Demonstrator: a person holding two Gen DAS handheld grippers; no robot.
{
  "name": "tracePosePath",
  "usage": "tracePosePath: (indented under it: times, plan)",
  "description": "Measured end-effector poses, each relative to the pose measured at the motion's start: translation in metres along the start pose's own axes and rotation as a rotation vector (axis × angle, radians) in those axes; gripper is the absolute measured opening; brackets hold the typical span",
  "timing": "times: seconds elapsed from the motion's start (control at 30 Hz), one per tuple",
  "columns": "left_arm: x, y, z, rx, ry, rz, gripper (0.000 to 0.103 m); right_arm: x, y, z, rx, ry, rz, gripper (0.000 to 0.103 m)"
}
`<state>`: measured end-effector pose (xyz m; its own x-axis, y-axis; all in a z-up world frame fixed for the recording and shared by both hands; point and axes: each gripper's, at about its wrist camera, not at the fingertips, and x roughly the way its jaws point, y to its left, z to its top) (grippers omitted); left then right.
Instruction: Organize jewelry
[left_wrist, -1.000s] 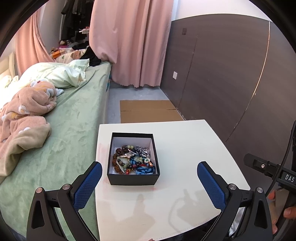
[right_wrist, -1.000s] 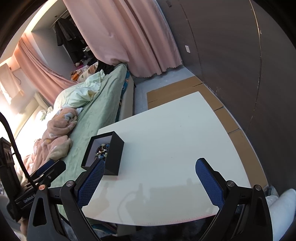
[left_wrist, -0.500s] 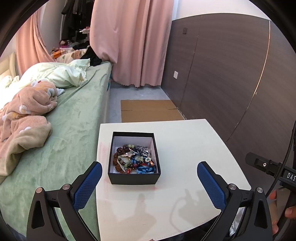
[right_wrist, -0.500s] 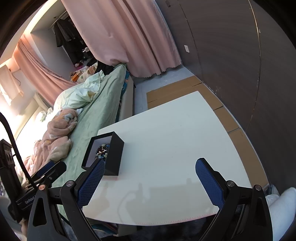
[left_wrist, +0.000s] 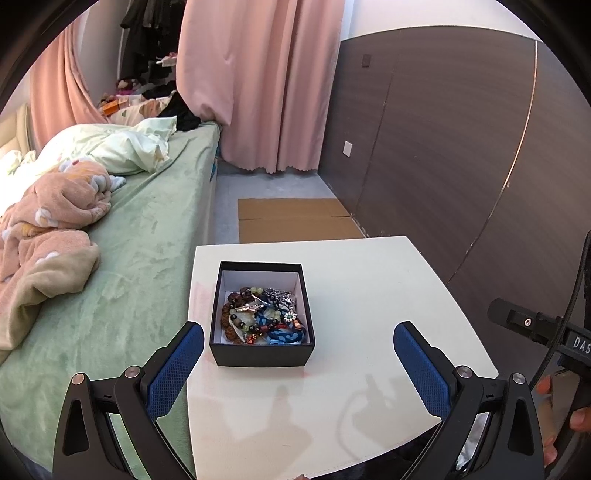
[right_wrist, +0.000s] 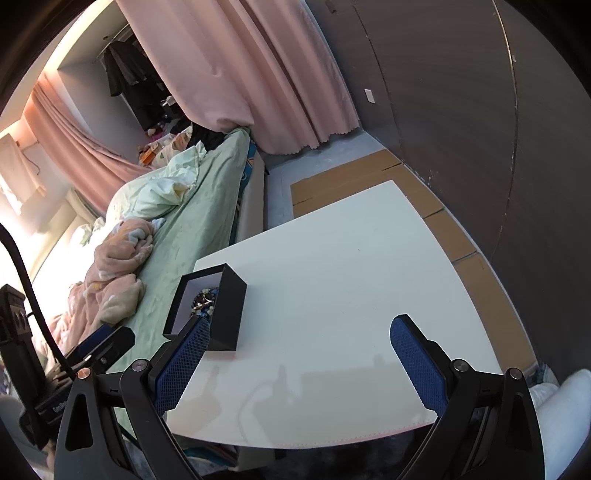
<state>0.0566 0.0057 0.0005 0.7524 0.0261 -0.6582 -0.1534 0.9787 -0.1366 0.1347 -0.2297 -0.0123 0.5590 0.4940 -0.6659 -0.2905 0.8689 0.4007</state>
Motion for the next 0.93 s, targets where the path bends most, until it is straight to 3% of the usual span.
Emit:
tracePosePath:
  times: [0.93]
  plan:
    - [-0.001,-0.012,-0.004,0.065,-0.010,0.016,0.103,-0.011,0.011,-0.001,-0.003,0.002,-0.007,0.099]
